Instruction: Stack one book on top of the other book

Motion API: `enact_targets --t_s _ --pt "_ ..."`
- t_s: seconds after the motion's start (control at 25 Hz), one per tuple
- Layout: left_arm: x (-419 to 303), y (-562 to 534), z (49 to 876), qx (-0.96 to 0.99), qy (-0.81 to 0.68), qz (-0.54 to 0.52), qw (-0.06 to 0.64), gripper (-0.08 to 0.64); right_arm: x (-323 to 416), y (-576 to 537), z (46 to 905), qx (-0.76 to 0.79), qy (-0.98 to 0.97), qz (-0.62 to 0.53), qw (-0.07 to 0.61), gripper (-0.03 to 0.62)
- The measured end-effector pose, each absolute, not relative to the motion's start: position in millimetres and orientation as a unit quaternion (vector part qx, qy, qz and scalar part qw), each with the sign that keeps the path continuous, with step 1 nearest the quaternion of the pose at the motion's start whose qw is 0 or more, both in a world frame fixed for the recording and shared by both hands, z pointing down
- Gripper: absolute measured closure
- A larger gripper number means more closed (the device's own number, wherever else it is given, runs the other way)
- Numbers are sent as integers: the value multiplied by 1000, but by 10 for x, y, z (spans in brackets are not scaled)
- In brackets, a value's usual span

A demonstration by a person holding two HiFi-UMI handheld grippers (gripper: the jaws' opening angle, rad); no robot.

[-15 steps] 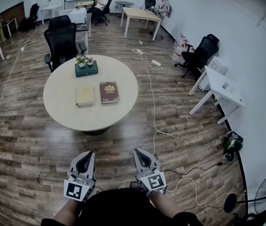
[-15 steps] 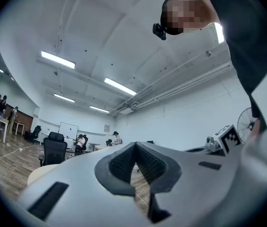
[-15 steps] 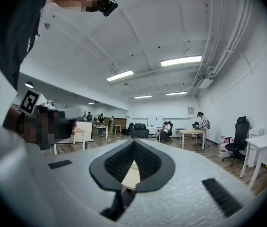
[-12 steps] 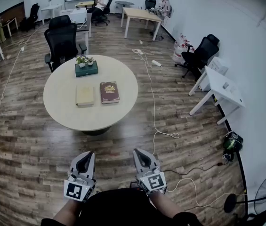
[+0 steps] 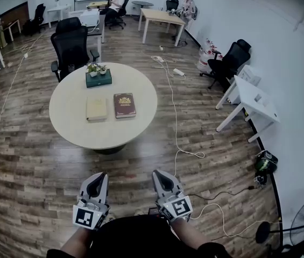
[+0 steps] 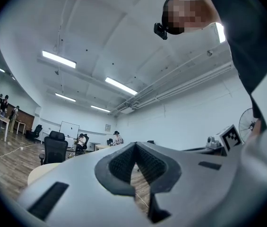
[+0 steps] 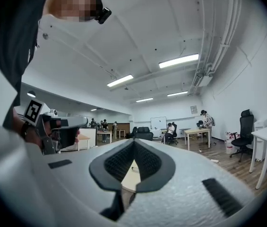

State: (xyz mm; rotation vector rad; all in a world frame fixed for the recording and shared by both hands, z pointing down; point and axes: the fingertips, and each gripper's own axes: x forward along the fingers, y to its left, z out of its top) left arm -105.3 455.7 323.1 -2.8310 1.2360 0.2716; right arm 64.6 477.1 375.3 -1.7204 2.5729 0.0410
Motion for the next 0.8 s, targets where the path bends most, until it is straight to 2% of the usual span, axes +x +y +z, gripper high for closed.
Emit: enact_targets --t_s 0.68,0.8 --pt "-704 4464 3340 -900 429 74 21 554 1034 4708 3882 -544 839 5 31 586" --pt "-554 4386 3218 -896 432 98 39 554 1153 4601 3915 -533 845 5 44 586"
